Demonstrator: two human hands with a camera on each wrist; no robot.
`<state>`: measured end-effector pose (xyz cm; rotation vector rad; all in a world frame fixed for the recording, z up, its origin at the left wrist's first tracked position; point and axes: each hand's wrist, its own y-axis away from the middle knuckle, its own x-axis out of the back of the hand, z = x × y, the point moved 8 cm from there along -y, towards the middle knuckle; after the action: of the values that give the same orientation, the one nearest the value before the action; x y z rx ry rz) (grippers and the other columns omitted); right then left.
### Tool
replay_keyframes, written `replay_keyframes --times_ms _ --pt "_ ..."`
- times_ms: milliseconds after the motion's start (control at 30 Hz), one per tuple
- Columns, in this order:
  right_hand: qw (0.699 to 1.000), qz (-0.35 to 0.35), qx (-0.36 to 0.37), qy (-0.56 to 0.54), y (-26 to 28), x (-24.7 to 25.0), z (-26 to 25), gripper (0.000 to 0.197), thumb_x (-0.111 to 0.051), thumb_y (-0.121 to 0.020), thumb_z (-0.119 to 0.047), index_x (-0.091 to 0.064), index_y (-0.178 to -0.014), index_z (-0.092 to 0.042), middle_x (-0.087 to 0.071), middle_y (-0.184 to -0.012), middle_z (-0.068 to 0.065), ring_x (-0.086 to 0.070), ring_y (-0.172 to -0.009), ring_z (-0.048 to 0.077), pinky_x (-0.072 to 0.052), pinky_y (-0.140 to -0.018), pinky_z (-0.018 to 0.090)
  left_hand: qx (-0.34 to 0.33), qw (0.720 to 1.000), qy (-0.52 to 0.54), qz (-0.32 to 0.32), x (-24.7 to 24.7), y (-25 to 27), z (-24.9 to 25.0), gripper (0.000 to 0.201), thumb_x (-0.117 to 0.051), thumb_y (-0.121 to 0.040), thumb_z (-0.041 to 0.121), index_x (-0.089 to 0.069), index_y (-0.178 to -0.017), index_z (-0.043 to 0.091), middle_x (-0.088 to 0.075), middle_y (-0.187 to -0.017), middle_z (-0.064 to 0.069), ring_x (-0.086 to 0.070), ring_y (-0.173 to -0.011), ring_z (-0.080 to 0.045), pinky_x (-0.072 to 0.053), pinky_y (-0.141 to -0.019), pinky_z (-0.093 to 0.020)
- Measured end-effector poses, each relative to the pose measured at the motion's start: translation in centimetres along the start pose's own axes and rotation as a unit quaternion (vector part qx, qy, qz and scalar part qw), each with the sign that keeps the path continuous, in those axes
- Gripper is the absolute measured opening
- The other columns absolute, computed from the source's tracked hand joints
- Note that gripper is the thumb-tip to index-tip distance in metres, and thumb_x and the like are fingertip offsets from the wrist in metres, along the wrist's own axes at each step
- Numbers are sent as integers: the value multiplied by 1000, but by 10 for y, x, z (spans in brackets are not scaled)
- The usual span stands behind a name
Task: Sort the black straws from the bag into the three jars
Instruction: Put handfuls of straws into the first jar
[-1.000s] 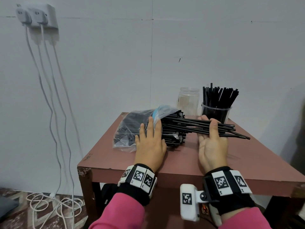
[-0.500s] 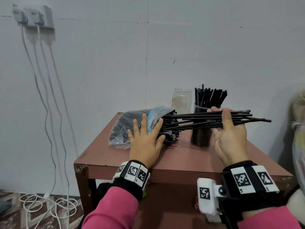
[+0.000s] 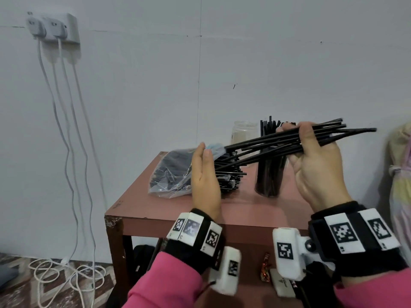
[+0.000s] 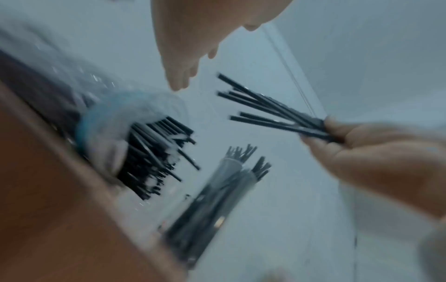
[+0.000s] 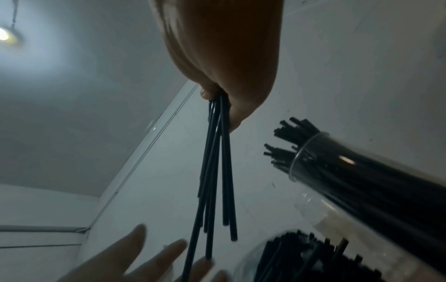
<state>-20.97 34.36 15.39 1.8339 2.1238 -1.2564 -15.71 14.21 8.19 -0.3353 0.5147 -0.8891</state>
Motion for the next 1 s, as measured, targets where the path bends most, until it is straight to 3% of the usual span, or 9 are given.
replay_keyframes --times_ms 67,133,200,333,467,600,700,833,1000 --pt "999 -32 -23 24 9 -13 12 11 -50 -98 -17 -57 -93 -11 -71 -89 7 -70 -91 22 -57 -86 37 134 982 128 24 -9 -1 -11 34 -42 -100 45 -55 -124 25 -57 -128 2 -56 -116 -16 -48 -98 -36" --pt "997 -44 -36 52 14 -18 21 14 -49 -99 -17 -59 -89 -13 -71 -87 7 -70 -90 23 -56 -87 39 231 947 220 40 -14 3 -21 21 -49 -98 33 -61 -101 17 -66 -100 -6 -66 -88 -22 -54 -77 -39" --pt "996 -47 -37 72 15 -21 25 17 -49 -100 -16 -59 -87 -14 -71 -85 6 -69 -89 24 -56 -88 41 270 929 249 48 -15 5 -27 18 -51 -97 20 -60 -84 11 -63 -84 -11 -64 -74 -23 -56 -69 -39" --pt "994 -44 -40 87 18 -27 28 21 -44 -102 -16 -56 -85 -13 -70 -76 3 -69 -85 24 -56 -83 39 306 907 286 51 -20 12 -33 23 -49 -99 17 -55 -79 6 -59 -77 -13 -61 -71 -24 -55 -61 -37" --pt "996 -39 -46 69 22 -34 32 12 -40 -104 -17 -46 -94 -14 -68 -76 6 -70 -78 23 -56 -76 34 356 877 318 52 -29 24 -37 23 -44 -101 13 -51 -80 4 -57 -77 -15 -60 -73 -26 -55 -65 -42" --pt "997 -25 -37 67 19 -33 35 8 -43 -103 -19 -48 -97 -19 -65 -68 -1 -65 -68 20 -56 -79 45 419 863 281 9 -32 35 -44 23 -43 -102 23 -53 -91 5 -58 -80 -16 -61 -66 -27 -56 -47 -38" --pt "994 -49 -65 79 19 -34 42 7 -46 -102 -20 -52 -99 -18 -62 -70 0 -61 -72 21 -51 -87 51 431 867 249 -24 -37 38 -43 25 -44 -102 27 -55 -94 5 -61 -72 -14 -63 -48 -22 -52 -38 -28" --pt "986 -82 -104 98 19 -34 44 15 -47 -101 -19 -55 -89 -15 -63 -70 -1 -62 -77 22 -52 -91 49 429 885 166 -73 -41 39 -48 29 -43 -99 28 -57 -81 9 -55 -54 -6 -39 -32 -6 -26 -29 -11" --pt "976 -127 -151 94 17 -29 35 19 -44 -101 -16 -56 -92 -4 -64 -80 8 -65 -84 23 -52 -95 47 436 878 166 -111 -53 43 -55 28 -44 -96 27 -52 -75 11 -45 -49 0 -24 -28 -3 -15 -27 -13"
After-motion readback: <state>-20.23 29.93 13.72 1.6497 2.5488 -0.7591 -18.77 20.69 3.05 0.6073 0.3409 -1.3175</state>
